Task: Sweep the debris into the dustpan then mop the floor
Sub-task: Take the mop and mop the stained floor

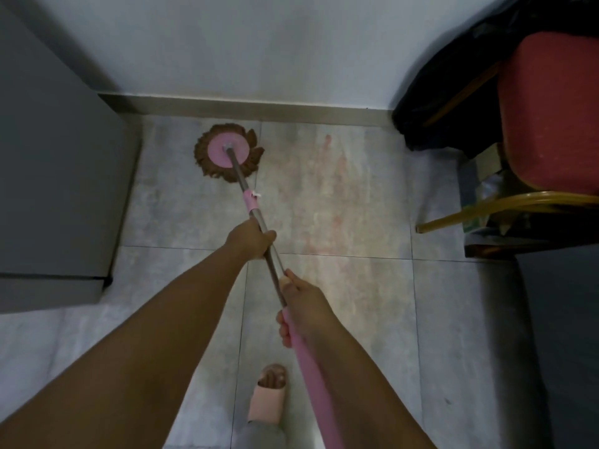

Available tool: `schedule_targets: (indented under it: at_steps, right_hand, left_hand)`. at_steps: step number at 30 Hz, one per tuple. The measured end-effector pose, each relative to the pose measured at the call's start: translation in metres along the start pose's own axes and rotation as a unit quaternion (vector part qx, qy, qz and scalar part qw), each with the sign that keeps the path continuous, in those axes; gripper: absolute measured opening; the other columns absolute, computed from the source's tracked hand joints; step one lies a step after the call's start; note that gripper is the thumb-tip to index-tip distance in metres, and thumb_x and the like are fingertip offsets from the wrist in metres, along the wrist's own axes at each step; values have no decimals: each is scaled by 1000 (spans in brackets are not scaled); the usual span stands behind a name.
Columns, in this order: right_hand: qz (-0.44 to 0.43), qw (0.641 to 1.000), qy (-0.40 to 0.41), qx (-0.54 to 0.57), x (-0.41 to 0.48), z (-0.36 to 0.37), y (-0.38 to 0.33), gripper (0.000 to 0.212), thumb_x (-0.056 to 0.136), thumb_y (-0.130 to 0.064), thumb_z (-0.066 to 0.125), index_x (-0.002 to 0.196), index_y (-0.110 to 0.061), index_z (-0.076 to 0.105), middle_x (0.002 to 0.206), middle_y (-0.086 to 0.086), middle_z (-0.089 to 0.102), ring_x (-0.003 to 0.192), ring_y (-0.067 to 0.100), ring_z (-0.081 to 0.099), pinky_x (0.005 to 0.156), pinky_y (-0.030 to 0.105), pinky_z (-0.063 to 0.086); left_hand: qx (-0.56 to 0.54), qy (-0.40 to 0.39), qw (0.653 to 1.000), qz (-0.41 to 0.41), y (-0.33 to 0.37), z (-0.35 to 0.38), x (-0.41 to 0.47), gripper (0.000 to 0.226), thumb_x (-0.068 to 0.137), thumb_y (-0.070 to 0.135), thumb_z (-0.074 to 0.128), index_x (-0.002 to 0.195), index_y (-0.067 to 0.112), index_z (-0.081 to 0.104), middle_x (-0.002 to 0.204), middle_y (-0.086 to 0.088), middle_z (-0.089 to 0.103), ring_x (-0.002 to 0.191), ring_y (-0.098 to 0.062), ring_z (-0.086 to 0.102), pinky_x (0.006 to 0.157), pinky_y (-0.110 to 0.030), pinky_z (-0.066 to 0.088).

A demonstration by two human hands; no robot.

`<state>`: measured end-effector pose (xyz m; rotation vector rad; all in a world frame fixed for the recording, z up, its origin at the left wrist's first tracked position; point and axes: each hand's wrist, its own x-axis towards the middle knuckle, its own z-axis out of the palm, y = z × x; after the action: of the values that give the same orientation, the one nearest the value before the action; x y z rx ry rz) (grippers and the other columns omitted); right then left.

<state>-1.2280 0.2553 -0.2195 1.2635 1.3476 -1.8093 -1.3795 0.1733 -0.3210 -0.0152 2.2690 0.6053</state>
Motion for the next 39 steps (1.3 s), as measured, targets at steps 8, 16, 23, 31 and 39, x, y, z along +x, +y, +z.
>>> schedule_targets:
  at_steps: [8,16,23,31,39]
  right_hand:
    - [18,998,65,3,-38,-69,35,38,102,-35,41,139,-42,46,50,3,50,38,13,43,39,16,34]
    - [44,992,109,-48,-134,-122,145,37,99,-35,48,136,-33,55,62,-1,55,46,11,48,45,18,37]
    - [44,993,106,14,-108,-132,122,37,98,-43,45,135,-43,51,47,0,55,36,11,48,40,17,36]
    - [-27,992,103,65,-4,-137,36,38,100,-39,42,137,-41,48,60,5,53,40,13,46,39,17,37]
    - [-9,987,141,75,-29,-157,79,34,100,-41,42,133,-40,52,61,4,51,45,13,47,39,17,38]
  left_hand:
    - [30,-69,997,18,56,64,-48,70,95,39,50,153,10,22,133,-19,57,114,-33,60,96,-36,51]
    - [51,-203,977,-40,65,148,-185,81,98,32,43,153,5,-10,116,-22,64,88,-33,69,80,-39,59]
    - [67,-59,996,29,70,152,-161,64,99,39,42,152,13,20,120,-14,66,105,-31,66,89,-39,55]
    - [107,-4,992,69,125,119,-23,43,96,38,48,123,5,53,111,-16,68,92,-30,69,84,-35,57]
    - [94,-39,990,94,129,169,-46,48,95,36,49,133,7,46,105,-13,68,80,-27,70,76,-34,59]
